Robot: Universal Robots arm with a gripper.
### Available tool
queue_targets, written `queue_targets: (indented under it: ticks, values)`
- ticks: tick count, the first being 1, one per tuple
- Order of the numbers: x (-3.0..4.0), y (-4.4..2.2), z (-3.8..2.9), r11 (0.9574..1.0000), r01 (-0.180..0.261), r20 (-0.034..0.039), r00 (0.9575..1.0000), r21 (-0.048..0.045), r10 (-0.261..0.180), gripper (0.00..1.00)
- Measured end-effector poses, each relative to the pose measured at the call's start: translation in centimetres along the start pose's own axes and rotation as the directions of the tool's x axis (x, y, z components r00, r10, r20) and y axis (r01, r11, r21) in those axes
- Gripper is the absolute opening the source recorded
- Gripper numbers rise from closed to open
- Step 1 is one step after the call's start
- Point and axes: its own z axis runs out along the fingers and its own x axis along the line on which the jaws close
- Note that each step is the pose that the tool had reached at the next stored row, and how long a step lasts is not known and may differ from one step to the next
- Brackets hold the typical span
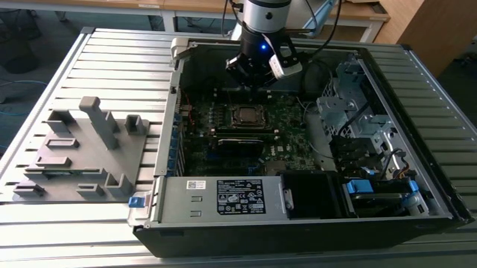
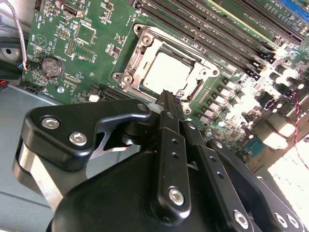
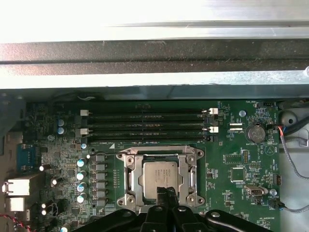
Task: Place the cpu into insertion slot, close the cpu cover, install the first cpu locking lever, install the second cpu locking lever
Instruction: 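Install the first cpu locking lever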
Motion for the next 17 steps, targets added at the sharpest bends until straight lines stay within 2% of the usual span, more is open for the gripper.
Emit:
queue_targets:
  ticks: [13,17]
  values:
    - [-0.02,0.00,-0.06,1.0000,0.000,0.0000,1.0000,0.0000,0.000,0.10]
    - [-0.47,0.02,-0.05,1.0000,0.000,-0.0001,1.0000,0.0000,0.000,0.10]
